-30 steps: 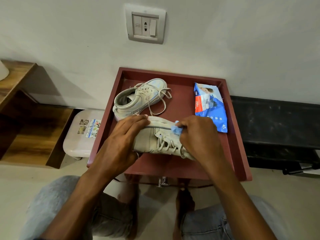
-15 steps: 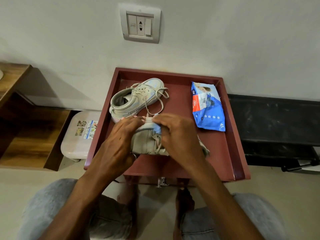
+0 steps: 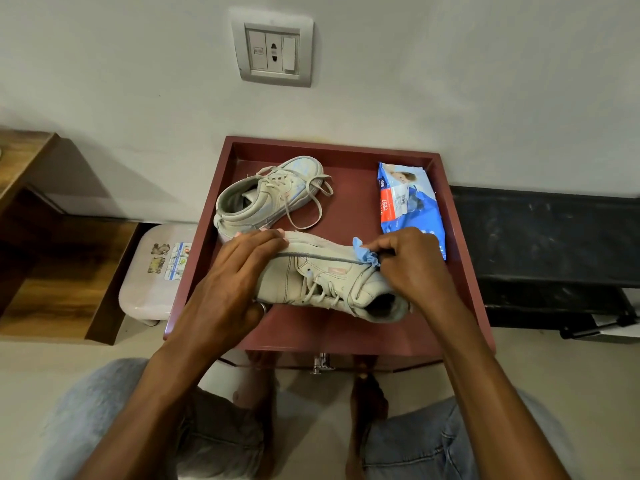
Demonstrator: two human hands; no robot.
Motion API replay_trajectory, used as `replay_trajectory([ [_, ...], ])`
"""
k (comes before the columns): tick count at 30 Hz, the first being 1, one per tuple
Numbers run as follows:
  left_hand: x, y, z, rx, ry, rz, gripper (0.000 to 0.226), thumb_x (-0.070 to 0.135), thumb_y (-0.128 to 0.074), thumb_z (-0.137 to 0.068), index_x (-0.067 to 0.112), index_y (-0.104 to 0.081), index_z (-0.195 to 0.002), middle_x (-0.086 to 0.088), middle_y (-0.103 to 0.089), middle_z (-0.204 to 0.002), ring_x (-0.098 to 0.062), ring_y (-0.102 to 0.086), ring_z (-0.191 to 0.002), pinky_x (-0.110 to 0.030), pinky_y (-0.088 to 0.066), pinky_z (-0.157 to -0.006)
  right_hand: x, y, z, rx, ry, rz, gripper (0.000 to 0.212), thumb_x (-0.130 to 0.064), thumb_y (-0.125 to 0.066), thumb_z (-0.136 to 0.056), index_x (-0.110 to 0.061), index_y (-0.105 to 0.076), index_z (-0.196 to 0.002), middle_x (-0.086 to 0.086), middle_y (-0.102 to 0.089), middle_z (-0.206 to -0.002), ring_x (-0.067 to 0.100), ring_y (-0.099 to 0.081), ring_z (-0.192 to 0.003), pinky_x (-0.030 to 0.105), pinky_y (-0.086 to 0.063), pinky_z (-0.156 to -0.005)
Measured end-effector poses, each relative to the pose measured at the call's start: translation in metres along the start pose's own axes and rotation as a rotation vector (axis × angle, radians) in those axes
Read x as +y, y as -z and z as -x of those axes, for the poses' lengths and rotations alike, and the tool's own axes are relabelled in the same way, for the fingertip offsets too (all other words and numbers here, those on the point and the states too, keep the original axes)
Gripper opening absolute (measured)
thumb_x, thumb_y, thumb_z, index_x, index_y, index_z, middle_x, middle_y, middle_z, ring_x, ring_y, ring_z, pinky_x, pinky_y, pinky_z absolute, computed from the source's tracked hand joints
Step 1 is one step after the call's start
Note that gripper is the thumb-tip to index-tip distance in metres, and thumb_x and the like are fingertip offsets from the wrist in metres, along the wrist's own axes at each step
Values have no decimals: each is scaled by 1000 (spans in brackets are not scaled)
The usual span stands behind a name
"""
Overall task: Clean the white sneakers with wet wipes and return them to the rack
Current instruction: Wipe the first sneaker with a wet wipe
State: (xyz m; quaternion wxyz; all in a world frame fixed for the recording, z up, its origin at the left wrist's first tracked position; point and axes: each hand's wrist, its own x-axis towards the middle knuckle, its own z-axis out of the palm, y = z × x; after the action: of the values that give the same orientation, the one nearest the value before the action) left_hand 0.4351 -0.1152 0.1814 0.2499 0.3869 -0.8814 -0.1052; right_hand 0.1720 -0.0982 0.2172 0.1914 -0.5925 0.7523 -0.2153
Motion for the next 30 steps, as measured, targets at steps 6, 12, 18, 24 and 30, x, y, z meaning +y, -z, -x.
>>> replay_trajectory([
  [6, -3, 0, -1, -6, -2, -10, 93, -2, -92, -57, 9, -47, -138, -12, -51, -143, -30, -45, -135, -40, -37, -112, 35, 4, 0, -32, -37, 179, 15, -15, -64, -90, -10, -78, -89, 6, -75, -90, 24, -66, -85, 31, -53, -74],
  [12, -9, 3, -1, -24, 38, 31, 95, 3, -95, -56, 8, -49, -139, -11, -52, -145, -31, -46, -135, -41, -38, -109, 52, 6, 12, -199, -78, 285, 11, -20, -70, -86, -14, -77, -79, 2, -72, -79, 18, -62, -74, 27, -48, -65],
  [18, -13, 4, -5, -43, 114, 110, 95, 7, -95, -55, 9, -52, -139, -8, -53, -145, -27, -46, -134, -36, -38, -107, 27, 20, 20, 238, 235, -64, 13, -12, -67, -89, -8, -74, -99, 3, -73, -100, 7, -64, -92, 11, -44, -83],
  [24, -16, 3, -7, -41, 112, 101, 97, 8, -96, -55, 9, -51, -140, -7, -53, -146, -27, -47, -134, -36, -38, -107, 11, 9, 29, 83, 363, -41, 28, -7, -58, -81, -11, -74, -104, -4, -72, -110, -3, -55, -102, 14, -43, -92],
  [30, -14, 4, -8, -40, 101, 105, 98, 4, -95, -53, 9, -50, -140, -10, -52, -145, -31, -48, -133, -40, -41, -106, 21, 6, 31, -119, 363, 120, 54, -18, -68, -80, -27, -58, -132, -12, -56, -124, 10, -47, -113, 25, -46, -89],
])
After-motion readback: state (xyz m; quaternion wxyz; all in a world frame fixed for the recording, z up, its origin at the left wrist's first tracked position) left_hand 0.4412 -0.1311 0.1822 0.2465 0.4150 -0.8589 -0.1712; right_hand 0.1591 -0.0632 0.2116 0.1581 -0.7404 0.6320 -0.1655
